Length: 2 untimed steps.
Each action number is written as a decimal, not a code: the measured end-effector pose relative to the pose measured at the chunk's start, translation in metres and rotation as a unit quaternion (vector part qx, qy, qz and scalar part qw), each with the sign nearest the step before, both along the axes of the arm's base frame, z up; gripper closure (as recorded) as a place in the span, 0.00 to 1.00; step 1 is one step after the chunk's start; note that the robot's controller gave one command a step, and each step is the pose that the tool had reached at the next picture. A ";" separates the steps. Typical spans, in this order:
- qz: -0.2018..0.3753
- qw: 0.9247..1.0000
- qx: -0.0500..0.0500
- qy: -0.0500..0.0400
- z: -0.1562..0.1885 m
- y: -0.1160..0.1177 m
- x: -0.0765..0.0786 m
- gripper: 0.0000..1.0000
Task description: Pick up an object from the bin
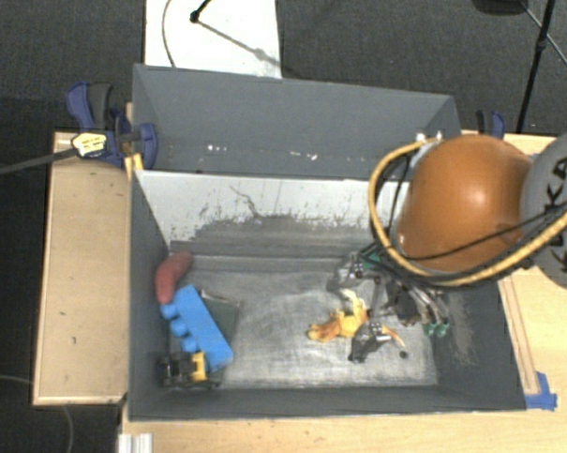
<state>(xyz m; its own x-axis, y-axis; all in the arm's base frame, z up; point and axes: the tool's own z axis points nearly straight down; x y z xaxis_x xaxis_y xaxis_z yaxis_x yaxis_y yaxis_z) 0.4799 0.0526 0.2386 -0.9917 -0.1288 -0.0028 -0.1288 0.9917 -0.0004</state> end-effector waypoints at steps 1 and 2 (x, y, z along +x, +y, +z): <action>0.051 0.999 0.000 -0.003 -0.057 -0.006 0.001 0.00; 0.042 0.999 0.001 0.001 -0.166 -0.008 0.003 1.00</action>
Offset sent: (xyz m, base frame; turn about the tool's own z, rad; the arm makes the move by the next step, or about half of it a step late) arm 0.0022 -0.0083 -0.1686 -0.0845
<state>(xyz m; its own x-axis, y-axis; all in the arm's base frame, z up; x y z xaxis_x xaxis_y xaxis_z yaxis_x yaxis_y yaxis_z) 0.4830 0.0448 0.0725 -0.9772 -0.2123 -0.0016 -0.2123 0.9772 0.0010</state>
